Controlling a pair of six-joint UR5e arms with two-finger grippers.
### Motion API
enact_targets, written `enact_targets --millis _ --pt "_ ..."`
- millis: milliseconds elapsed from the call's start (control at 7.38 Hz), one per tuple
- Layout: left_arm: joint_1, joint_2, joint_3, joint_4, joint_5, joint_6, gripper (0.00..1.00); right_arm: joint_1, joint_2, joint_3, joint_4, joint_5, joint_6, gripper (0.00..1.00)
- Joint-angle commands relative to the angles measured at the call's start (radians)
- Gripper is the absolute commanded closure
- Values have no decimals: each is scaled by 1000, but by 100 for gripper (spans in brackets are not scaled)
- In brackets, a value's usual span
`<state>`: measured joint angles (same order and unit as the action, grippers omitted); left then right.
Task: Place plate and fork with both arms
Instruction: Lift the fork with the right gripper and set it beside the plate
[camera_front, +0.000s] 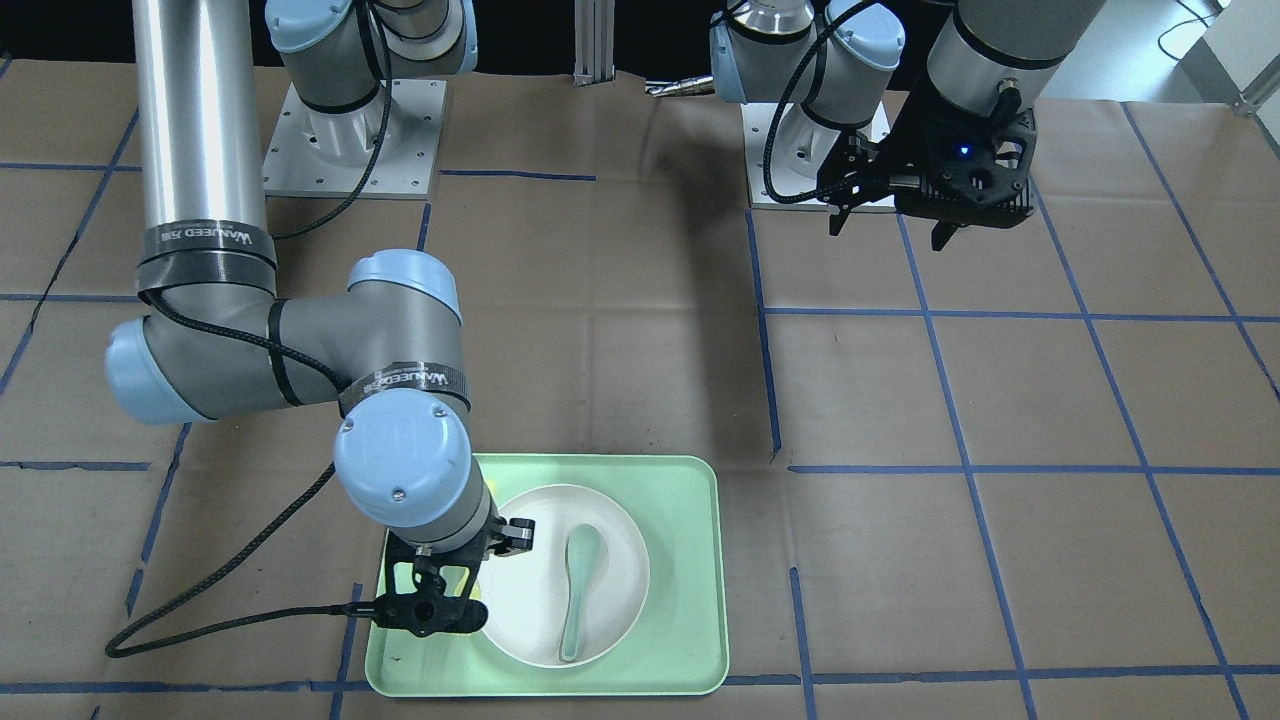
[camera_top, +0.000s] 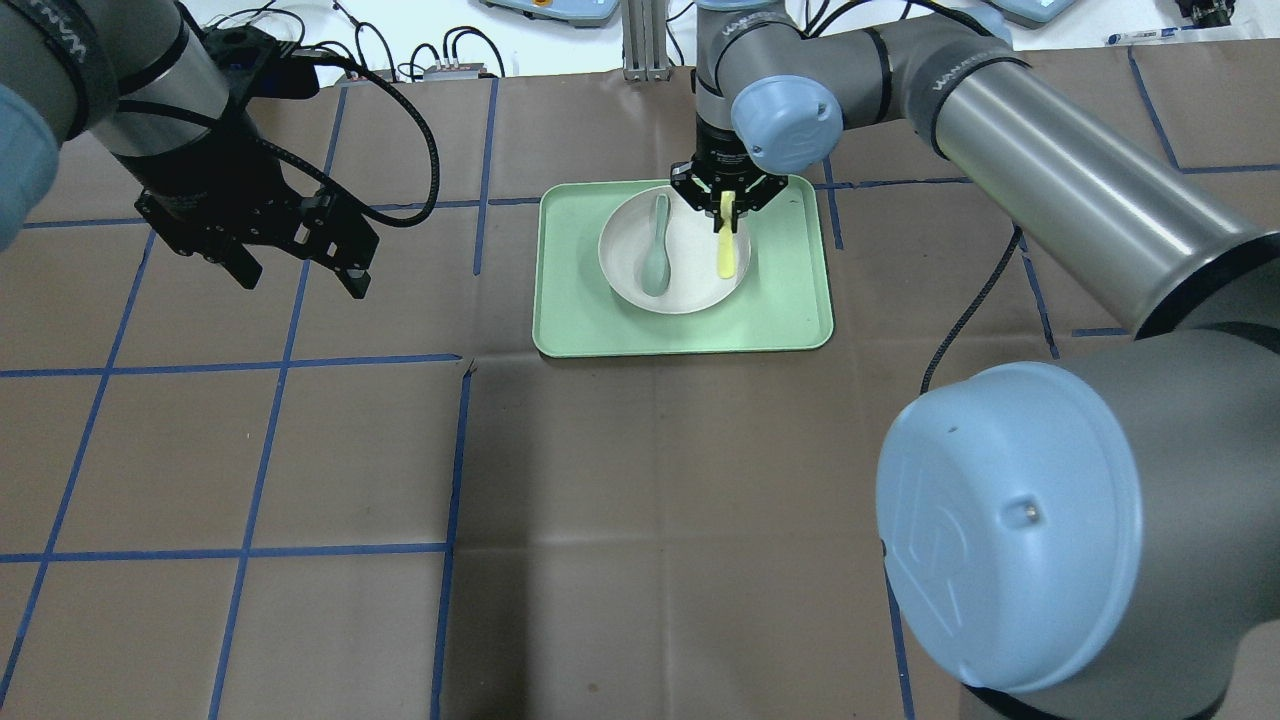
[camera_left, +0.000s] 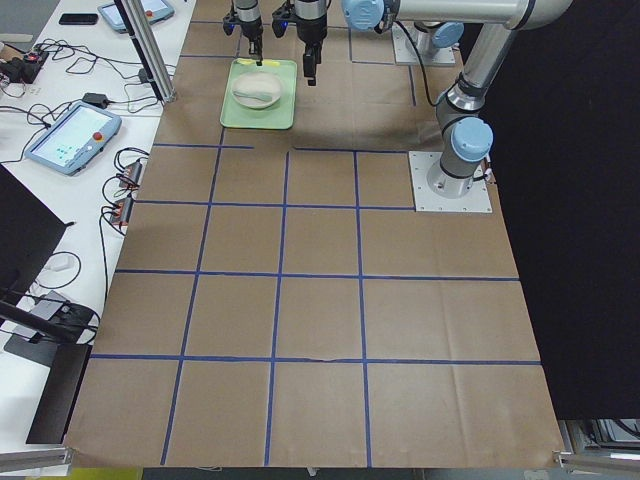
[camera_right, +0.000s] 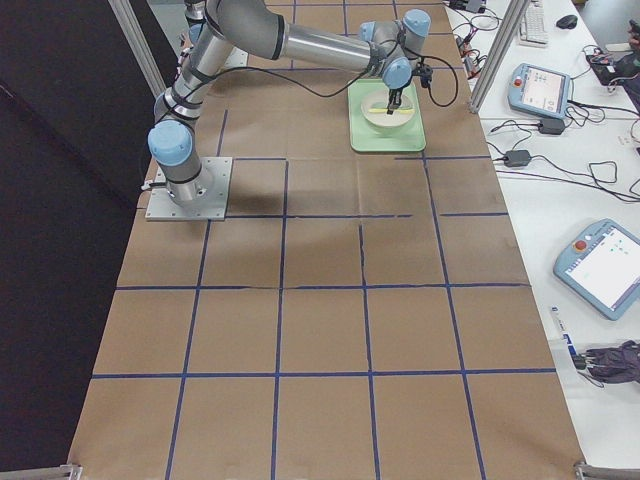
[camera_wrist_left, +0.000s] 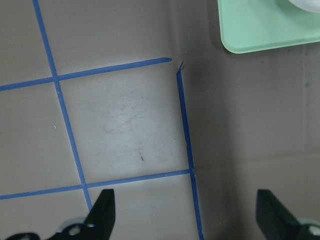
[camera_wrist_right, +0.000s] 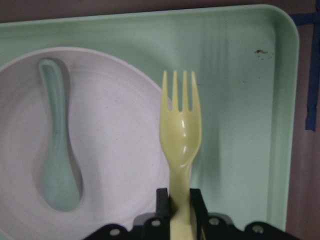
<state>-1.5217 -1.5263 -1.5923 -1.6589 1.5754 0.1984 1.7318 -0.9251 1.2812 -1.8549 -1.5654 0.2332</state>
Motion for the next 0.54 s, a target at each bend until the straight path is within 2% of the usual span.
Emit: enact_targets --millis 0,135,406 --pt "0 0 0 -1 0 -1 0 -81 -34 105 -32 8 -60 97" --pt "0 0 0 1 0 -1 0 -78 -12 139 -172 1 -49 96" --pt "0 0 0 -1 0 -1 0 -78 32 145 -211 1 -46 96"
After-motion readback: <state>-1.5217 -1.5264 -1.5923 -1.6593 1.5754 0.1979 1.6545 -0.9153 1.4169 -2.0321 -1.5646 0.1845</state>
